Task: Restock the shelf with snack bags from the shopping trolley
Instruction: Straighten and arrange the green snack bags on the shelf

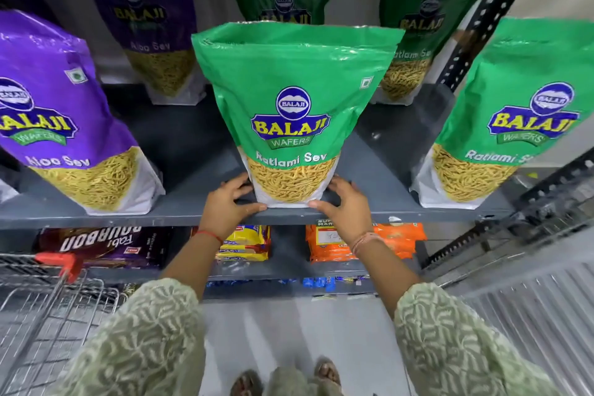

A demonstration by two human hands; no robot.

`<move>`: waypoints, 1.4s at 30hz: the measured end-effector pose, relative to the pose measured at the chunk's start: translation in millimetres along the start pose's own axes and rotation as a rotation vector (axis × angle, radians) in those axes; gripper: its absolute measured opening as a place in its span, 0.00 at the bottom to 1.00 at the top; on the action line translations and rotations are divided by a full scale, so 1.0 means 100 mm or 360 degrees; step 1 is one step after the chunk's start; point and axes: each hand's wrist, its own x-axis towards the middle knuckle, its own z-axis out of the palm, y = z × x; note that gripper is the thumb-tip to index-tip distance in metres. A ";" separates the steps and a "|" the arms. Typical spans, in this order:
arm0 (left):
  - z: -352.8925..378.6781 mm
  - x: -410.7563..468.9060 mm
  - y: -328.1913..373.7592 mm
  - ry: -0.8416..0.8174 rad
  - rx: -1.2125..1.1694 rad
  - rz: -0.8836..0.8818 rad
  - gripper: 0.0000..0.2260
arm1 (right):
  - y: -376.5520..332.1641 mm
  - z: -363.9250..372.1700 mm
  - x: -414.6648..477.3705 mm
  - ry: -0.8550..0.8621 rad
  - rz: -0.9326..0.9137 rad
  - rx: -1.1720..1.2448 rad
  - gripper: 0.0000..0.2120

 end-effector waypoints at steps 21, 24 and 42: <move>-0.05 0.00 -0.12 0.0060 -0.0019 -0.0015 0.35 | -0.13 -0.01 -0.11 -0.0012 0.0085 -0.0017 0.29; -0.06 -0.02 -0.12 0.0061 0.0003 -0.0013 0.35 | -0.15 0.00 -0.11 0.0018 0.0091 0.0004 0.28; 1.30 -0.42 0.74 -0.0240 0.0036 0.0617 0.23 | 0.75 -1.53 -0.59 0.1243 0.0377 0.0109 0.39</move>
